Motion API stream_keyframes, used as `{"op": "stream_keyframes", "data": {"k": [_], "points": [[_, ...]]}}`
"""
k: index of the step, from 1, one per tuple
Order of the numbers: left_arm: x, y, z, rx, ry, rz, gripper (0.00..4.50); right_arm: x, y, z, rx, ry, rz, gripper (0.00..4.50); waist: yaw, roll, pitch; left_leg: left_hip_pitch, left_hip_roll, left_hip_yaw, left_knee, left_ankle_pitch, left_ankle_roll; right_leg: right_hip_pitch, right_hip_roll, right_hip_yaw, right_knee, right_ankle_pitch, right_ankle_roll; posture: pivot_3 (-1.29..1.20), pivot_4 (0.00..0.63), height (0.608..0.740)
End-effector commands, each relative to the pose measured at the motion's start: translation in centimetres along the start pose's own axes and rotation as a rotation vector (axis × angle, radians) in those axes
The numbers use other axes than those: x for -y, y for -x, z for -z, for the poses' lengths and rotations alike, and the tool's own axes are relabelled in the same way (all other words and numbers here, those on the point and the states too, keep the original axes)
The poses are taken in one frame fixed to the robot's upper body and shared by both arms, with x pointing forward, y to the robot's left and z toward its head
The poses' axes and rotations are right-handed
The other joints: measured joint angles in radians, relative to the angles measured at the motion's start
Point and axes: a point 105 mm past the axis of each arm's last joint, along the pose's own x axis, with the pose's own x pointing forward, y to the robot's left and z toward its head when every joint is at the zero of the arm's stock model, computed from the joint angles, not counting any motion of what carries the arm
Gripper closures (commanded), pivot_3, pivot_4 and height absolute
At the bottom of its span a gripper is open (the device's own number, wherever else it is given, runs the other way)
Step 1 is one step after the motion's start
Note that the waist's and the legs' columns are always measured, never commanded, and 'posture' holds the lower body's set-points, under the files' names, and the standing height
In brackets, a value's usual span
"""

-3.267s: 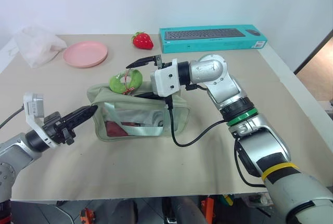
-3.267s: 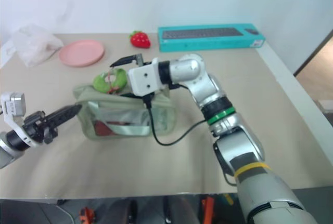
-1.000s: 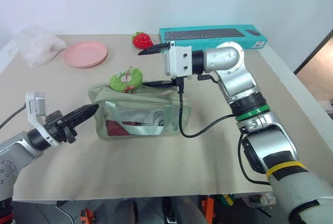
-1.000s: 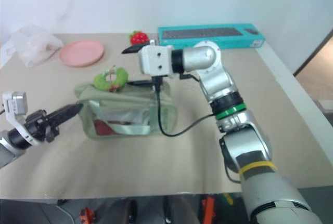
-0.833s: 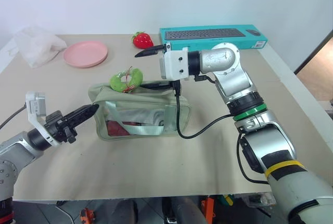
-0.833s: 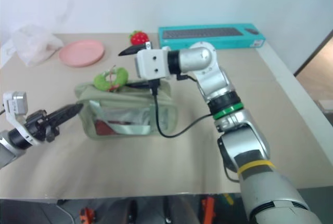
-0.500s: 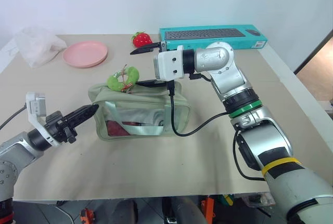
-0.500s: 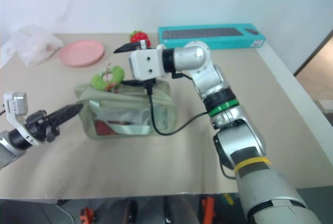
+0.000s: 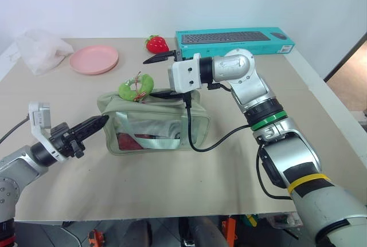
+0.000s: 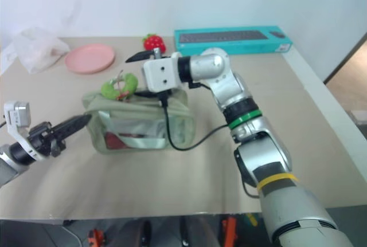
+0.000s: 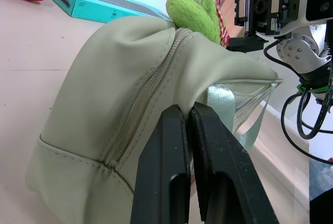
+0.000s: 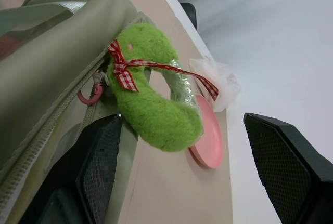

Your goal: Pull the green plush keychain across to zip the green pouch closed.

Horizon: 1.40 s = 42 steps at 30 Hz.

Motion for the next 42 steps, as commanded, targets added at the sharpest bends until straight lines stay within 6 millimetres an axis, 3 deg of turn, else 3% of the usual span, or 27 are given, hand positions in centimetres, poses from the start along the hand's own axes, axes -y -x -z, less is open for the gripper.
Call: {"op": "stream_keyframes", "data": {"k": [1, 4, 7, 11, 15, 21, 27, 38, 42], "points": [[0.6, -0.5, -0.2, 0.004, -0.017, 0.030, 4.50, 0.2, 1.8, -1.1, 0.063, -0.119, -0.046, 0.92, 0.000, 0.000, 0.000, 0.000, 0.000, 0.000, 0.000, 0.000, 0.000, 0.000, 0.000, 0.000, 0.000, 0.000, 0.000, 0.00, 0.150, 0.740], [0.6, -0.5, -0.2, 0.004, -0.013, 0.030, 4.50, -0.6, 3.7, -1.4, 0.110, -0.260, -0.125, 0.92, 0.003, 0.000, 0.000, 0.000, 0.000, 0.000, 0.000, 0.000, 0.000, 0.000, 0.000, 0.000, 0.000, 0.000, 0.000, 0.00, 0.150, 0.740], [0.5, -0.6, -0.1, 0.004, -0.010, 0.031, 4.50, 0.6, 4.7, -1.6, 0.149, -0.372, -0.087, 0.92, 0.003, 0.000, 0.000, 0.000, -0.001, 0.000, 0.000, 0.000, 0.000, 0.001, -0.002, -0.001, 0.000, 0.000, 0.000, 0.00, 0.150, 0.740], [0.5, -0.8, -0.2, 0.007, -0.009, 0.038, 4.50, 2.6, 4.5, -1.2, 0.151, -0.485, 0.007, 0.92, 0.001, 0.000, 0.000, 0.000, -0.001, 0.000, 0.000, 0.000, 0.000, 0.000, -0.001, -0.001, 0.000, 0.000, 0.001, 0.00, 0.150, 0.740], [0.6, -0.9, 0.0, 0.007, -0.005, 0.042, 4.50, 4.7, 4.1, -0.2, 0.109, -0.733, 0.097, 0.92, 0.000, 0.001, 0.000, 0.000, 0.000, 0.000, 0.000, 0.000, 0.000, 0.000, 0.001, -0.001, 0.000, 0.000, 0.001, 0.00, 0.150, 0.740], [0.7, -0.7, 0.3, 0.010, 0.000, 0.036, 4.50, 3.5, 3.6, -1.9, 0.106, -1.013, -0.030, 0.92, 0.002, 0.000, 0.000, -0.003, -0.002, -0.001, 0.000, -0.001, 0.001, -0.001, -0.003, -0.001, -0.001, 0.000, 0.000, 0.00, 0.150, 0.740], [0.7, -0.8, 0.5, 0.013, 0.005, 0.038, 4.50, 2.6, 2.7, -1.6, 0.056, -1.215, -0.038, 0.92, 0.002, 0.000, 0.000, -0.003, -0.003, -0.001, 0.001, -0.001, 0.002, -0.001, -0.004, -0.002, -0.001, -0.001, 0.002, 0.00, 0.150, 0.740], [0.8, -0.9, 0.7, 0.013, 0.008, 0.041, 4.50, 0.9, 0.5, -1.3, 0.034, -1.236, -0.063, 0.92, 0.002, 0.000, 0.000, -0.006, -0.003, -0.001, 0.001, -0.001, 0.002, -0.001, -0.003, -0.004, -0.001, -0.002, 0.003, 0.00, 0.150, 0.740], [0.8, -0.9, 0.6, 0.013, 0.007, 0.038, 4.50, 0.6, 0.0, -1.8, 0.056, -1.216, -0.085, 2.11, 0.002, 0.000, 0.000, -0.006, -0.003, -0.001, 0.001, -0.001, 0.002, -0.002, -0.003, -0.004, -0.001, -0.001, 0.003, 0.00, 0.150, 0.740]]}}
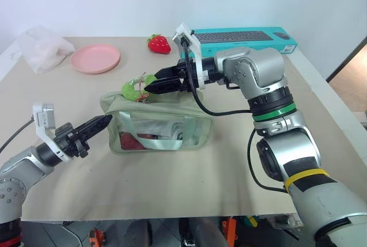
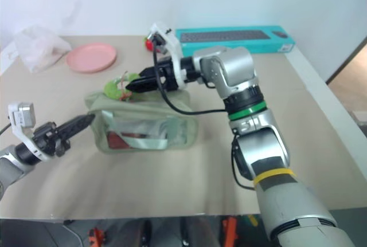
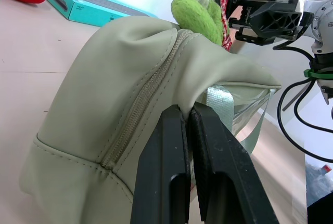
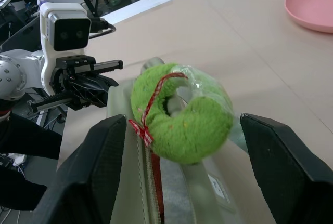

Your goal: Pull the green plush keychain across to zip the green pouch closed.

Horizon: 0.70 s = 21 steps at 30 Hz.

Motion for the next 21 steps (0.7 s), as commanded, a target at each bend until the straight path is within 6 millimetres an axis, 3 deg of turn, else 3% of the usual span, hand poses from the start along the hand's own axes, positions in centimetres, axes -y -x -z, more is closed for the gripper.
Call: {"op": "stream_keyframes", "data": {"k": [1, 7, 15, 21], "points": [[0.6, -0.3, 0.2, -0.014, -0.010, 0.019, 4.50, -1.1, -0.4, -0.8, 0.026, 0.075, -0.037, 2.41, 0.000, 0.000, 0.000, 0.000, 0.000, 0.000, 0.000, 0.000, 0.000, 0.000, 0.000, 0.000, 0.000, 0.000, 0.000, 0.00, 0.150, 0.740], [0.7, -0.4, 0.4, -0.018, -0.007, 0.021, 4.50, -1.2, -0.3, -0.9, 0.044, 0.095, -0.035, 4.49, 0.000, 0.000, 0.000, -0.001, 0.000, 0.000, 0.000, 0.000, 0.000, 0.000, 0.000, -0.001, 0.000, 0.000, 0.000, 0.00, 0.150, 0.740], [0.8, -0.6, 0.4, -0.021, -0.004, 0.029, 4.50, -0.9, 0.7, -1.3, 0.061, 0.129, -0.017, 4.49, 0.000, 0.000, 0.000, -0.001, 0.000, -0.001, 0.000, 0.000, 0.000, 0.000, -0.001, -0.001, 0.000, 0.000, 0.001, 0.00, 0.150, 0.740], [0.8, -0.7, 0.6, -0.030, 0.003, 0.037, 4.50, -0.7, 5.1, -3.4, 0.104, 0.181, 0.012, 4.49, 0.001, 0.000, 0.000, -0.002, -0.002, -0.001, 0.000, 0.000, 0.000, 0.000, -0.003, -0.002, 0.000, -0.001, 0.001, 0.00, 0.150, 0.740]]}}
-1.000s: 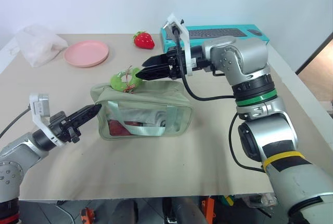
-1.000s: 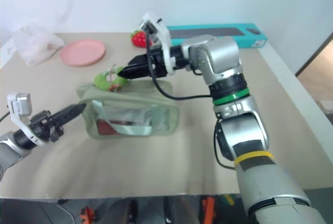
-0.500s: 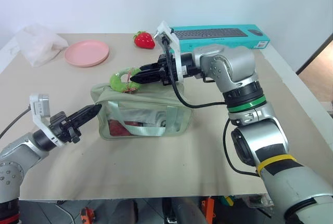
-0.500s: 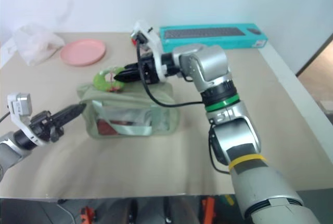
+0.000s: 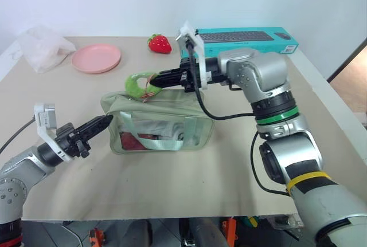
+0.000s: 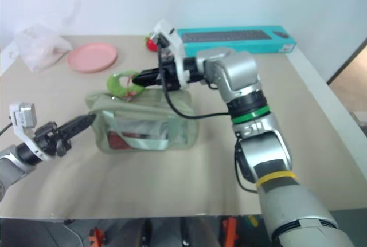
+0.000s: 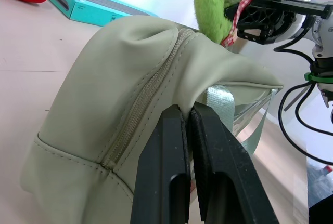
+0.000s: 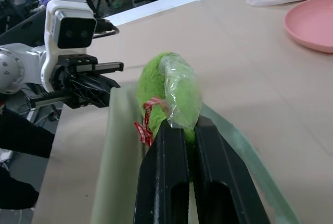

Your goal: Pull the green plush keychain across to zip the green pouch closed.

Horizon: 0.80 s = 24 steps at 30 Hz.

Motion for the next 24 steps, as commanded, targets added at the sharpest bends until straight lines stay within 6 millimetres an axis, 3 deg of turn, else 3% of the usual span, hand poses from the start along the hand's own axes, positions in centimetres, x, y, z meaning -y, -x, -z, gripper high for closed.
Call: {"op": "stream_keyframes", "data": {"k": [1, 4, 8, 12, 15, 20, 24], "points": [[0.6, -0.6, 0.5, -0.025, 0.003, 0.037, 4.50, -1.1, 3.5, -3.0, 0.070, 0.109, -0.029, 4.49, 0.001, 0.000, 0.000, 0.000, 0.000, 0.000, 0.000, 0.000, 0.000, 0.000, 0.000, 0.000, 0.000, 0.000, 0.000, 0.00, 0.150, 0.740], [0.7, -0.6, 0.5, -0.026, 0.004, 0.039, 4.50, -1.8, 5.6, -2.5, 0.056, 0.153, -0.047, 4.49, 0.002, 0.000, 0.000, -0.001, -0.003, -0.002, 0.000, -0.001, 0.001, 0.000, -0.003, -0.001, 0.000, -0.001, 0.002, 0.00, 0.150, 0.740], [0.7, -0.7, 0.7, -0.028, 0.008, 0.042, 4.50, -2.3, 9.8, 0.8, -0.069, 0.312, 0.007, 4.49, 0.003, 0.001, 0.000, -0.002, -0.007, -0.004, 0.001, -0.002, 0.004, 0.002, -0.007, -0.003, -0.001, -0.004, 0.007, 0.00, 0.150, 0.740], [0.6, -0.6, 0.9, -0.031, 0.018, 0.043, 4.50, 0.3, 15.2, 3.0, -0.158, 0.292, 0.283, 4.49, 0.003, 0.002, 0.001, -0.002, -0.012, -0.004, 0.001, -0.003, 0.006, 0.002, -0.013, -0.001, -0.001, -0.005, 0.011, 0.00, 0.150, 0.740], [0.6, -0.7, 1.0, -0.032, 0.023, 0.045, 4.50, 1.5, 18.1, 4.8, -0.176, 0.261, 0.423, 4.49, 0.003, 0.002, 0.001, -0.003, -0.015, -0.003, 0.002, -0.004, 0.008, 0.002, -0.016, -0.001, -0.001, -0.006, 0.013, 0.00, 0.150, 0.740], [0.5, -0.8, 1.1, -0.032, 0.030, 0.048, 4.50, 2.0, 20.3, 7.0, -0.049, 0.142, 0.525, 4.49, 0.000, 0.002, 0.001, -0.001, -0.015, -0.003, 0.002, -0.004, 0.010, 0.003, -0.016, 0.002, -0.001, -0.005, 0.014, 0.00, 0.150, 0.740], [0.3, -0.9, 1.1, -0.029, 0.037, 0.043, 4.50, 1.2, 17.1, 13.2, -0.057, -0.039, 0.469, 4.49, 0.002, -0.001, 0.000, -0.001, -0.015, -0.003, 0.003, -0.004, 0.010, 0.005, -0.016, 0.000, -0.001, -0.005, 0.015, 0.00, 0.150, 0.740]]}}
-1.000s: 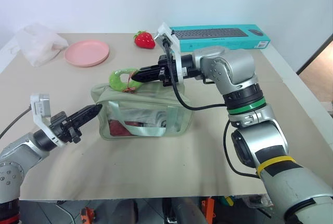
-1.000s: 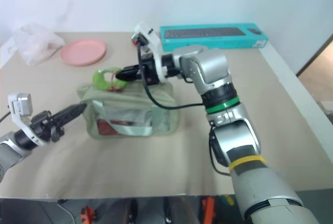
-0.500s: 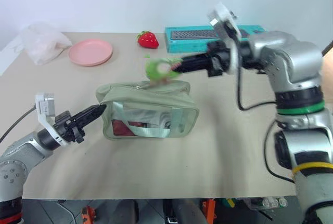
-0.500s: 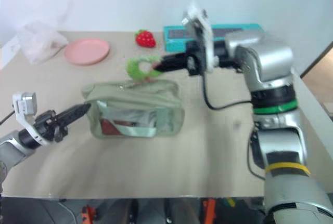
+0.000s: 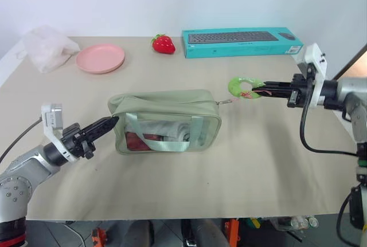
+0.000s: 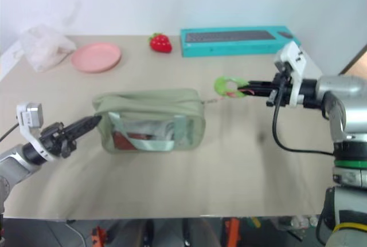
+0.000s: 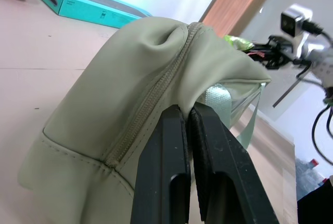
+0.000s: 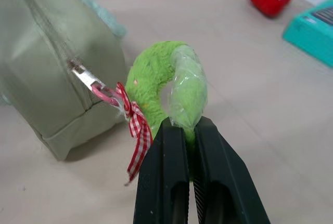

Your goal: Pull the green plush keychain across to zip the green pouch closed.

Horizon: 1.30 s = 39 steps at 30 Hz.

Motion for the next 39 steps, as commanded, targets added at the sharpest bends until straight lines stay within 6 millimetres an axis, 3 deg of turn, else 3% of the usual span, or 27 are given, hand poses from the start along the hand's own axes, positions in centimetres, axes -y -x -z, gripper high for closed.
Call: {"op": "stream_keyframes", "data": {"k": [1, 5, 8, 11, 13, 14, 17, 19, 20, 25, 27, 30, 34, 36, 39], "points": [[-0.3, -0.1, 0.5, -0.012, 0.019, -0.008, 4.50, -2.5, -2.1, 3.0, -0.025, -0.080, -0.060, 4.49, 0.000, 0.000, 0.000, 0.000, 0.000, 0.000, 0.000, 0.000, 0.000, 0.000, 0.000, 0.000, 0.000, 0.000, 0.000, 0.00, 0.150, 0.740], [-0.6, -0.3, 0.4, -0.006, 0.036, -0.019, 4.50, -8.2, -6.4, 7.0, -0.087, -0.157, -0.220, 4.49, -0.002, 0.001, 0.000, 0.000, 0.001, -0.002, 0.000, 0.000, 0.000, -0.001, 0.001, 0.001, 0.001, 0.000, 0.001, 0.00, 0.150, 0.740], [-0.7, -0.4, 0.3, -0.006, 0.039, -0.023, 4.50, -9.5, -8.0, 8.1, -0.104, -0.170, -0.237, 4.49, -0.003, 0.002, 0.000, 0.001, 0.001, -0.002, 0.001, 0.001, 0.000, -0.001, 0.001, 0.001, 0.001, 0.001, 0.002, 0.00, 0.150, 0.740], [-0.9, -0.4, 0.1, 0.002, 0.051, -0.038, 4.50, -8.8, -8.0, 7.5, -0.086, -0.162, -0.219, 4.49, -0.003, 0.001, 0.000, 0.001, 0.001, -0.002, 0.001, 0.002, 0.000, 0.000, 0.001, 0.001, 0.001, 0.002, 0.003, 0.00, 0.150, 0.740], [-0.9, -0.3, 0.1, 0.003, 0.053, -0.045, 4.50, -7.1, -7.6, 6.6, -0.063, -0.150, -0.161, 4.49, -0.003, 0.001, 0.000, 0.001, 0.001, -0.002, 0.001, 0.002, 0.000, 0.000, 0.001, 0.001, 0.001, 0.002, 0.003, 0.00, 0.150, 0.740], [-0.9, -0.2, 0.2, 0.002, 0.051, -0.048, 4.50, -6.1, -7.3, 6.2, -0.052, -0.140, -0.128, 3.82, -0.003, 0.001, 0.000, 0.001, 0.001, -0.002, 0.001, 0.002, 0.000, 0.000, 0.001, 0.002, 0.001, 0.002, 0.003, 0.00, 0.150, 0.740], [-0.9, -0.2, 0.3, 0.001, 0.056, -0.053, 4.50, -4.8, -6.4, 4.7, -0.013, -0.105, -0.100, 2.83, -0.003, 0.001, 0.000, 0.001, 0.001, -0.001, 0.001, 0.002, 0.000, 0.000, 0.002, 0.002, 0.001, 0.003, 0.003, 0.00, 0.150, 0.740], [-1.1, -0.3, 0.4, 0.012, 0.079, -0.062, 3.74, -4.5, -5.4, 3.2, 0.020, -0.073, -0.106, 2.17, -0.003, 0.001, 0.000, 0.001, 0.001, -0.001, 0.001, 0.002, 0.000, 0.000, 0.002, 0.001, 0.001, 0.003, 0.002, 0.00, 0.150, 0.740], [-1.1, -0.4, 0.3, 0.020, 0.090, -0.062, 3.57, -4.3, -5.0, 2.8, 0.027, -0.061, -0.105, 1.93, -0.003, 0.001, 0.000, 0.001, 0.001, -0.002, 0.001, 0.002, 0.000, -0.001, 0.002, 0.001, 0.001, 0.003, 0.002, 0.00, 0.150, 0.740], [-0.2, -0.4, -0.3, 0.037, 0.118, -0.027, 1.69, -1.7, -3.3, 1.7, 0.069, -0.059, 0.015, 0.06, -0.003, 0.000, 0.000, -0.001, 0.001, -0.002, 0.001, 0.002, 0.001, -0.001, 0.002, 0.002, 0.001, 0.003, 0.002, 0.00, 0.150, 0.740], [-0.2, 0.0, -0.7, 0.045, 0.095, -0.047, 1.00, -0.7, -2.1, 1.3, 0.085, -0.109, 0.045, 0.00, -0.003, 0.000, 0.000, -0.001, 0.001, -0.002, 0.001, 0.002, 0.001, -0.001, 0.001, 0.002, 0.001, 0.003, 0.002, 0.00, 0.150, 0.740], [-0.1, 1.8, -2.5, 0.097, 0.061, -0.092, 0.09, -0.9, 0.1, -0.6, 0.193, -0.149, 0.024, 0.00, -0.005, 0.000, 0.000, -0.001, 0.001, -0.001, 0.001, 0.002, 0.001, -0.002, 0.002, 0.003, 0.001, 0.003, 0.002, 0.00, 0.150, 0.740], [-1.6, 5.9, -3.5, 0.106, 0.059, -0.262, 0.09, -2.7, 2.4, -2.1, 0.298, -0.188, -0.029, 0.00, -0.006, 0.000, 0.000, 0.000, 0.003, -0.001, 0.000, 0.001, 0.002, -0.002, 0.004, 0.003, 0.001, 0.002, 0.001, 0.00, 0.150, 0.740], [-2.5, 8.5, -4.0, 0.138, 0.052, -0.364, 0.09, -4.2, 2.8, -1.1, 0.275, -0.198, -0.051, 0.00, -0.005, 0.000, 0.000, 0.001, 0.003, -0.003, -0.002, 0.001, 0.002, -0.002, 0.004, 0.002, 0.001, 0.000, 0.000, 0.00, 0.150, 0.740], [-3.0, 10.3, -3.9, 0.146, 0.045, -0.430, 0.09, -5.0, 2.8, 0.5, 0.237, -0.231, -0.039, 0.00, -0.005, 0.001, 0.000, 0.001, 0.003, -0.003, -0.002, 0.001, 0.002, -0.002, 0.003, 0.001, 0.001, 0.000, -0.001, 0.00, 0.150, 0.740]]}}
